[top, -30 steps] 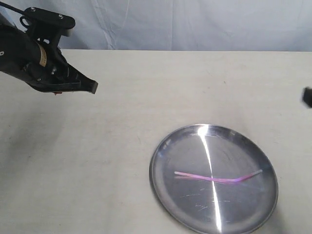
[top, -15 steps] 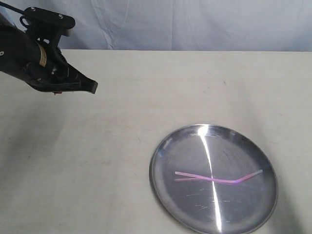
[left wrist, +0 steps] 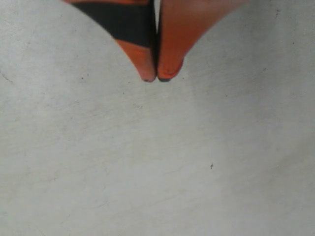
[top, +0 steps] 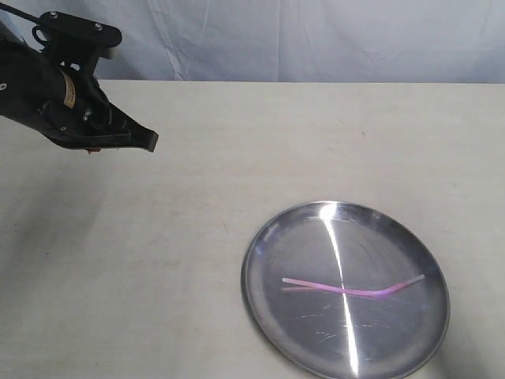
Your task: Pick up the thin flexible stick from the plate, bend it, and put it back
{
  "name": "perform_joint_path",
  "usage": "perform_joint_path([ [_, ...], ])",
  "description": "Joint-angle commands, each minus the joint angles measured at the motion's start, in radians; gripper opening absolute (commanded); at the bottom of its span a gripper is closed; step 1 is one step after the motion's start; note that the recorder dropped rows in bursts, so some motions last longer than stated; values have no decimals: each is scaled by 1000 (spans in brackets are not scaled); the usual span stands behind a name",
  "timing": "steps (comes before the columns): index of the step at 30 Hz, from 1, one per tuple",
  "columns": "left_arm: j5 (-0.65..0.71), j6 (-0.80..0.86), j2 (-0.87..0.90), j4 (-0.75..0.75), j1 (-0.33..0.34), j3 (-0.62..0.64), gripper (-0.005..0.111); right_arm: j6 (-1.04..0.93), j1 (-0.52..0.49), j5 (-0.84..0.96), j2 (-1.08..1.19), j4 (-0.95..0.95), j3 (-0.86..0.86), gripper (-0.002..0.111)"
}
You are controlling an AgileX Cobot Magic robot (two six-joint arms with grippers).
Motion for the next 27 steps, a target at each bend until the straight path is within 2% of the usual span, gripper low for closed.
perform_joint_path([
  [1,-7,-4,-11,1,1,0,0,47,-7,60,-63,-93,50,-1],
  [6,-7,-4,-11,1,1,0,0,47,-7,138,-111,-111,89,-1],
  [11,-7,-4,-11,1,1,0,0,47,-7,135,-149,-104,137,-1],
  [27,-7,-4,-11,1,1,0,0,47,-7,156,-180,-88,137,-1],
])
